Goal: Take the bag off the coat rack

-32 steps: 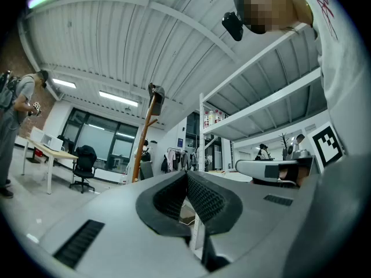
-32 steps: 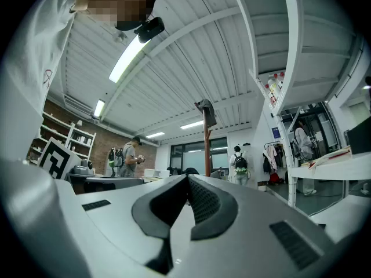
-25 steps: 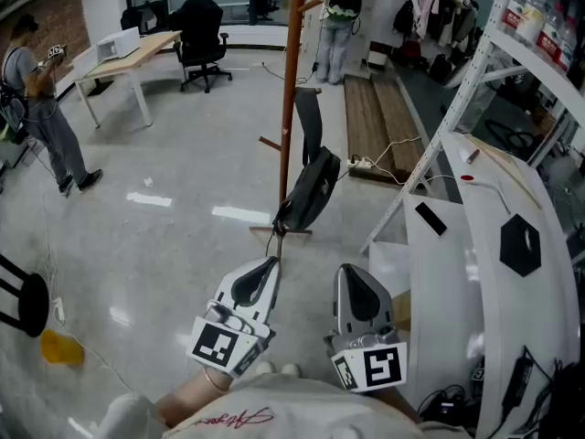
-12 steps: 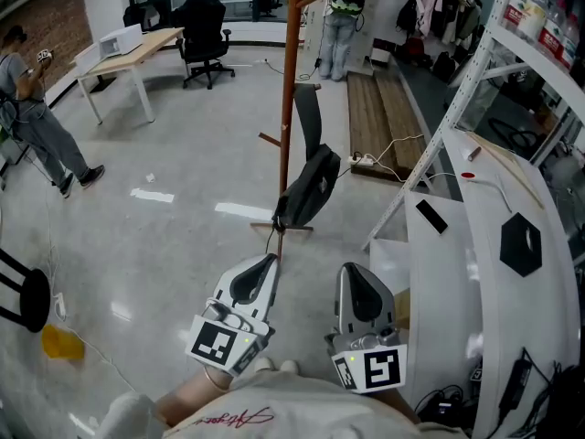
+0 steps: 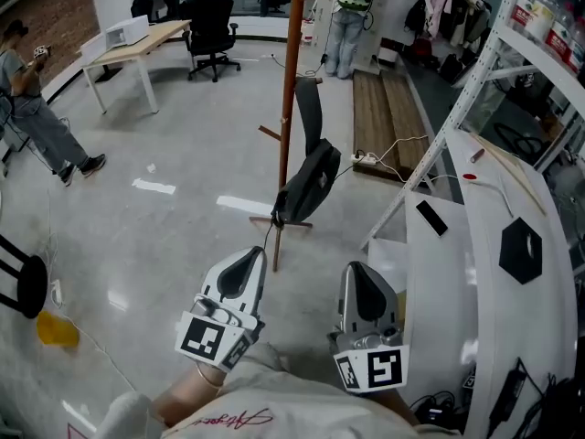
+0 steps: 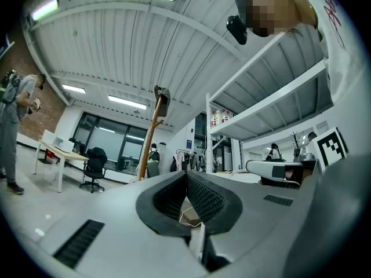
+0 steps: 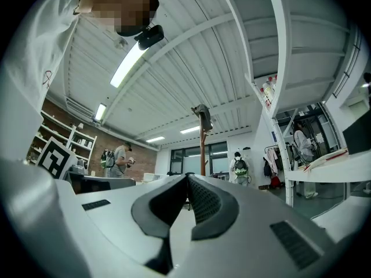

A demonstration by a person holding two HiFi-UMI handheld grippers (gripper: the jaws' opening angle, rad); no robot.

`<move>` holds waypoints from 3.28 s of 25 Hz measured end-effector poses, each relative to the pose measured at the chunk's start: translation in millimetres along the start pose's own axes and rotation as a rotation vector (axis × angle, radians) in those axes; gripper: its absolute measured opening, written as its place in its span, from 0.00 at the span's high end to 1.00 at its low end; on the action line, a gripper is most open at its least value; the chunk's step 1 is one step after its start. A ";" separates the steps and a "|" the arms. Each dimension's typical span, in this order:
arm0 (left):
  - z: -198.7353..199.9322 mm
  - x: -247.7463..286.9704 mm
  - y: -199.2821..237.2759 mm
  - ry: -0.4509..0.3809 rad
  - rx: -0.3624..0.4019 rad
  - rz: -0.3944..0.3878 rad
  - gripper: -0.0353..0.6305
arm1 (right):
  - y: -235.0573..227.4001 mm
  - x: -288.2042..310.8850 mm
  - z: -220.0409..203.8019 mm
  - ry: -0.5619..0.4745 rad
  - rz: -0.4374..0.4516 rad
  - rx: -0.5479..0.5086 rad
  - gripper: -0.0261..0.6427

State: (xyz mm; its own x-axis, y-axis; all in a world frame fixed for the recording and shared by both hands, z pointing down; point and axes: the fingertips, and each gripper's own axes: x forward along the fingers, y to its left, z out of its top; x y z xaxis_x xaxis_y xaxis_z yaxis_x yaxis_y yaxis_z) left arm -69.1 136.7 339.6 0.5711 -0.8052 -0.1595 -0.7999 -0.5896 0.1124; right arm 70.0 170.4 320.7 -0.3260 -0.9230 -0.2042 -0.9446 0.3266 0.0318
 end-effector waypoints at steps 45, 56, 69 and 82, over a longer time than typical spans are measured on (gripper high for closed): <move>-10.8 273.7 162.8 0.004 -0.031 -0.099 0.92 | -96.4 302.5 -52.3 -0.007 -0.012 -0.014 0.93; -19.4 304.5 157.5 0.031 -0.045 -0.144 0.92 | -116.8 319.9 -52.4 0.007 -0.023 -0.020 0.93; -64.2 333.5 139.9 0.126 -0.135 -0.177 0.63 | -136.8 335.0 -57.0 0.016 0.020 -0.011 0.93; -146.8 369.4 144.1 0.281 -0.215 -0.129 0.52 | -162.1 329.5 -78.9 0.083 -0.004 -0.024 0.93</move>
State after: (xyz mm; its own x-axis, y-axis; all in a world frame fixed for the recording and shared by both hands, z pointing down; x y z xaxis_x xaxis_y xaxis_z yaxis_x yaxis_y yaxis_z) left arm 53.6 -255.0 440.9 0.7172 -0.6916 0.0859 -0.6777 -0.6634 0.3172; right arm 112.7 -202.6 325.5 -0.3234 -0.9383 -0.1225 -0.9462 0.3189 0.0552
